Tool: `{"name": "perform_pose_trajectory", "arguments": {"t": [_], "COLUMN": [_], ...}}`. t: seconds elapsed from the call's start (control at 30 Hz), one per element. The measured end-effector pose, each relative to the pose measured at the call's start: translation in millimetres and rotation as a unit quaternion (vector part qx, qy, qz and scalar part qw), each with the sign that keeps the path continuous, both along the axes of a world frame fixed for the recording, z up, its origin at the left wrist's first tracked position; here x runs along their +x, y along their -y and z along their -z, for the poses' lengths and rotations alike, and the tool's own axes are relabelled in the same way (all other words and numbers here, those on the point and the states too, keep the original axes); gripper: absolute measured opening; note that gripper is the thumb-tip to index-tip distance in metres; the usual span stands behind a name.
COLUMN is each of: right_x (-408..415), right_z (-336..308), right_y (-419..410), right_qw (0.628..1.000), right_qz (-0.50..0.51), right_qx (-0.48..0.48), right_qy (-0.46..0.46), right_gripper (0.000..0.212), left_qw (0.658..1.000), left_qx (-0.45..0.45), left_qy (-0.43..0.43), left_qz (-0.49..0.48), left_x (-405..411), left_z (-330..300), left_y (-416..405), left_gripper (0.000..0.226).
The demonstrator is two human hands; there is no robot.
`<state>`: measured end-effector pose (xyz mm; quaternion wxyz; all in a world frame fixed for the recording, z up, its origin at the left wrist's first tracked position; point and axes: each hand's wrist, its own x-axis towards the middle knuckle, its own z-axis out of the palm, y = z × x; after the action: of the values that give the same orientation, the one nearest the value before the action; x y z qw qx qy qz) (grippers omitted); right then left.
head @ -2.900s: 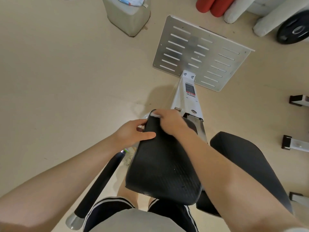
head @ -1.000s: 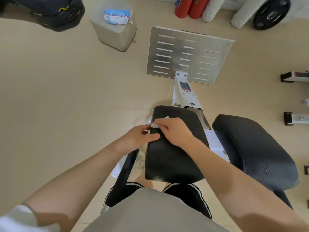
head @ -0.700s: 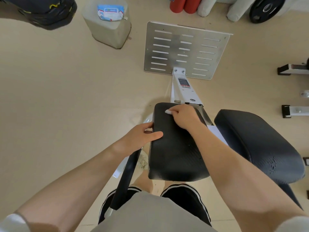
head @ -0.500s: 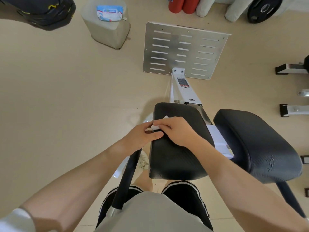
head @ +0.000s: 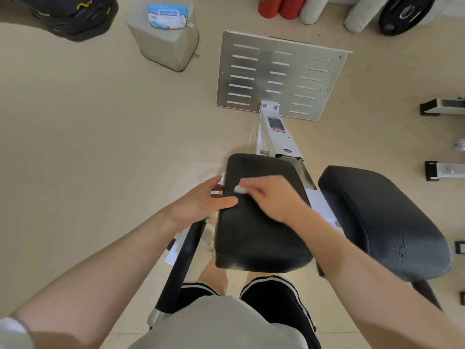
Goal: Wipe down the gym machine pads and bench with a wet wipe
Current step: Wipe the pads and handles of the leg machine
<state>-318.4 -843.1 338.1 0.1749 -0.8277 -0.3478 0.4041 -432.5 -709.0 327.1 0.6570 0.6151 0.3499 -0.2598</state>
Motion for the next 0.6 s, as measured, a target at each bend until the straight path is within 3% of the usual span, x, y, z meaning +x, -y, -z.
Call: {"name": "perform_pose_trajectory", "arguments": {"t": [0.13, 0.27, 0.37, 0.47, 0.6], "right_x": [7, 54, 79, 70, 37], "right_z": [4, 36, 52, 36, 9], "right_y": [20, 36, 38, 38, 61], "right_qw": [0.999, 0.997, 0.994, 0.996, 0.989], "right_qz": [-0.040, 0.071, 0.066, 0.055, -0.051], "right_qx": [0.017, -0.028, -0.092, -0.025, 0.081], "right_qy": [-0.029, -0.014, 0.014, -0.060, -0.111], "right_gripper": [0.034, 0.032, 0.031, 0.027, 0.030], "left_qw": [0.999, 0.997, 0.988, 0.990, 0.995], "left_qx": [0.015, 0.060, 0.093, 0.105, 0.065], "left_qy": [-0.023, -0.032, -0.019, 0.019, 0.024], "left_qz": [-0.020, -0.047, -0.118, -0.096, -0.065], "left_x": [0, -6, -10, -11, -15], "left_z": [1, 6, 3, -6, -17], "left_y": [4, 9, 20, 33, 41], "left_gripper": [0.084, 0.069, 0.051, 0.028, 0.058]}}
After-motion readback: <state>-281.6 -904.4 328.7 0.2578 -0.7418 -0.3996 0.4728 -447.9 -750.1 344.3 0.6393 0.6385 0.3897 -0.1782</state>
